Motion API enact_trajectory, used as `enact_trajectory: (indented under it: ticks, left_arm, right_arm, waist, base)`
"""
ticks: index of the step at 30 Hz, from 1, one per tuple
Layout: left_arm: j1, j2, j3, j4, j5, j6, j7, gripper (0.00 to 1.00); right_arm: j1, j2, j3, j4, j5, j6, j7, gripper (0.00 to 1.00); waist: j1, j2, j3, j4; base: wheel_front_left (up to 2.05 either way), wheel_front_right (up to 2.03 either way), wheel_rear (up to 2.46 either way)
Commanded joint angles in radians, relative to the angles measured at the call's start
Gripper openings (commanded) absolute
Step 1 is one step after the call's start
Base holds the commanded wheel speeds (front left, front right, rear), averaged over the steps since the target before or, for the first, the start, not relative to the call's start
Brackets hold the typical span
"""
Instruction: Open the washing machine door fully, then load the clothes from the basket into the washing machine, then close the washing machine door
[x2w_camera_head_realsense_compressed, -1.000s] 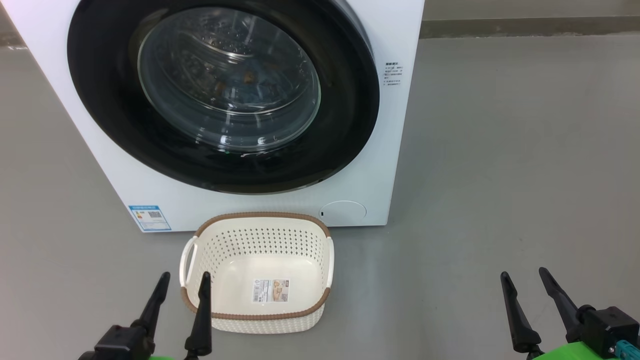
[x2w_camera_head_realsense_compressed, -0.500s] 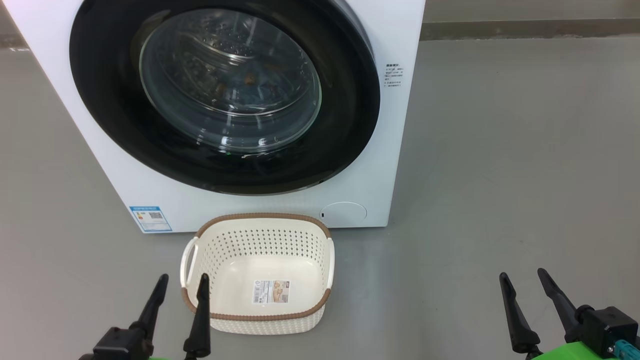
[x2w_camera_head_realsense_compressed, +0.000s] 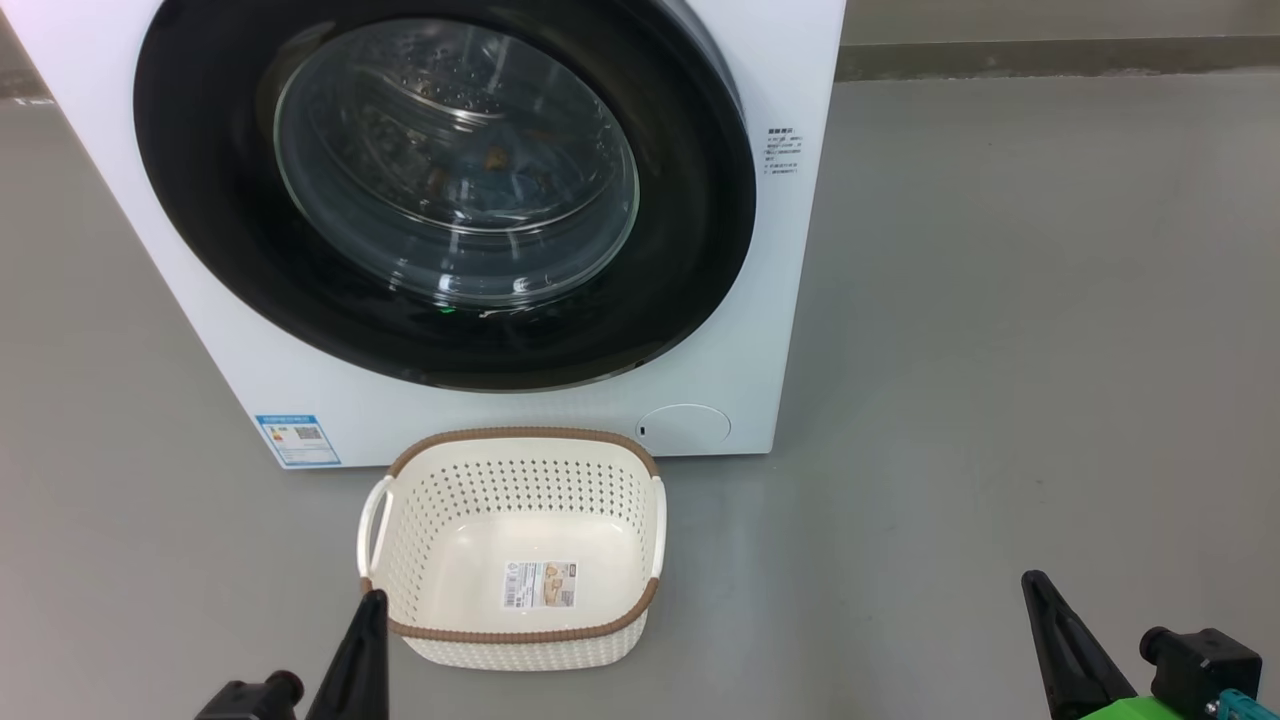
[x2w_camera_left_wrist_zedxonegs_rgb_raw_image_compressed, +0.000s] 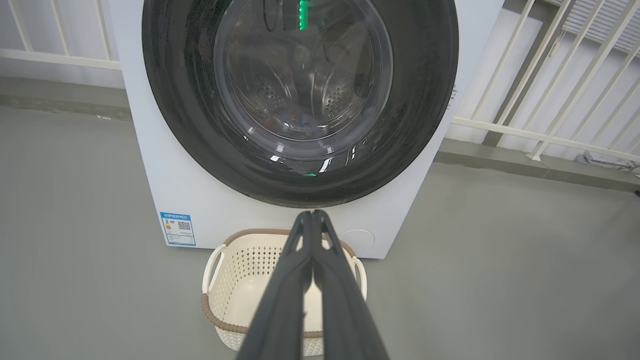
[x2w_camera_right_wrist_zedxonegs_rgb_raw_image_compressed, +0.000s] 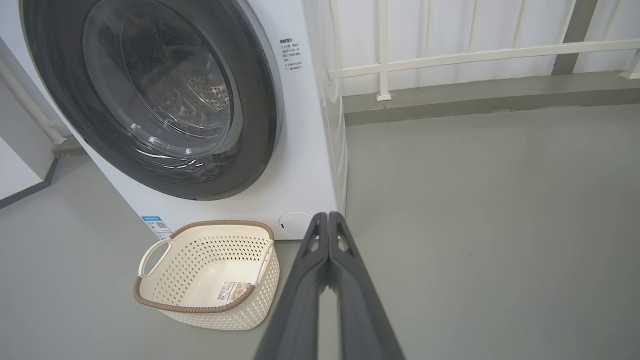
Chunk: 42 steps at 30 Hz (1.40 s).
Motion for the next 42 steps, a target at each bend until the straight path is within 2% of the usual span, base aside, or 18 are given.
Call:
enact_trajectory:
  ticks: [1,5,42]
  left_arm:
    - [-0.024,0.008,0.017,-0.017,-0.035,-0.01,0.005,0.0]
    - [-0.03,0.007,0.027,-0.01,-0.077,-0.016,0.013,0.0]
    - [-0.076,-0.006,0.125,0.05,-0.462,-0.076,0.084,0.0]
  right_arm:
    - [-0.015,-0.004,-0.001,-0.019,0.042,0.0,0.003,0.0]
    - [-0.023,-0.005,0.0,-0.01,0.088,0.0,0.009,0.0]
    - [-0.093,-0.009,-0.003,0.069,0.516,-0.001,0.066,0.0]
  waist:
    - [0.0019,-0.0001,-0.001,-0.001]
    - [-0.0001,-0.0001,0.002,-0.004]
    - [-0.0002,-0.0001,0.011,-0.029]
  base:
    - [0.0,0.0,0.0]
    - [0.0,0.0,0.0]
    - [0.0,0.0,0.0]
